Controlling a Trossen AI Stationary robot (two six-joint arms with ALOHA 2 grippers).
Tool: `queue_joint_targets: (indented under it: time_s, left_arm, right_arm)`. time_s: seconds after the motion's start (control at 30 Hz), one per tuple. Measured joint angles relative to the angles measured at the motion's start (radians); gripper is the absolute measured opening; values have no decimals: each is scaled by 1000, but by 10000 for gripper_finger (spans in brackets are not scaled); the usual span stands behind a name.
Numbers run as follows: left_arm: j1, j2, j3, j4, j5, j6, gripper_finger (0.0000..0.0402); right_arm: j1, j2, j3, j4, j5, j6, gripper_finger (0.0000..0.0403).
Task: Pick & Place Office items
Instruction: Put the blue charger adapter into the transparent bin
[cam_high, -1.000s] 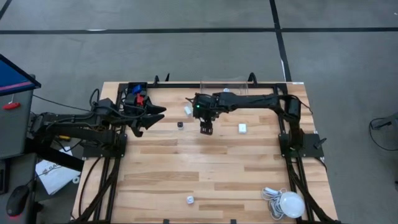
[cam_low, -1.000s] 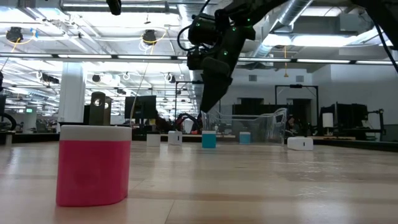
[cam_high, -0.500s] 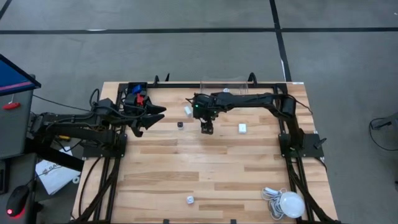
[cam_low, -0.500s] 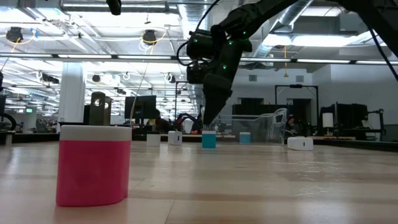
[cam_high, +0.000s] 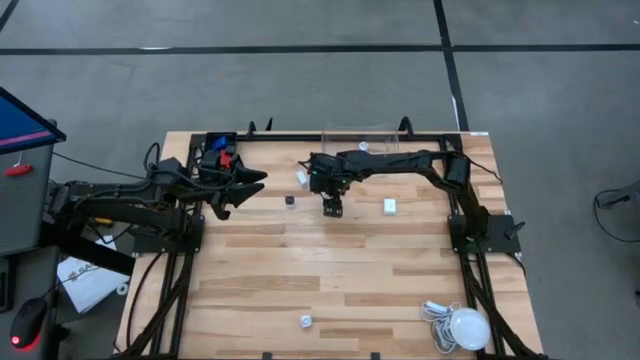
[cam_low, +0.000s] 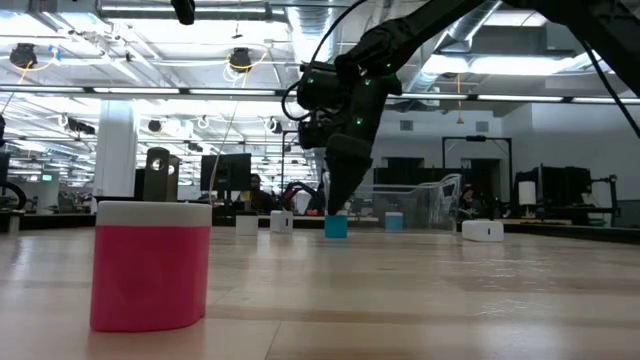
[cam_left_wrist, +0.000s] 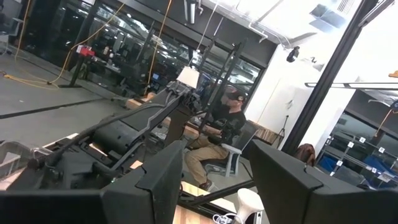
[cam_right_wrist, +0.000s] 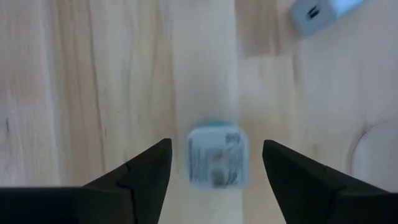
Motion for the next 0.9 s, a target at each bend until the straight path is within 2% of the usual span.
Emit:
queue_joint_targets:
  time_s: [0.17,0.43,0.7,0.9]
  left_arm:
    - [0,0,0,0,0,1,182]
    - [0,0,0,1,0,0,182]
    - [-2,0,0,1,6,-1,182]
    - [-2,0,0,1,18,-8,182]
  right_arm:
    - [-1,0,0,12,-2,22,232]
    - [8,0,0,-12,-2,31,177]
    - [30,-7,3,-10,28,79,101]
    - [70,-19,11,-58,50,154,27]
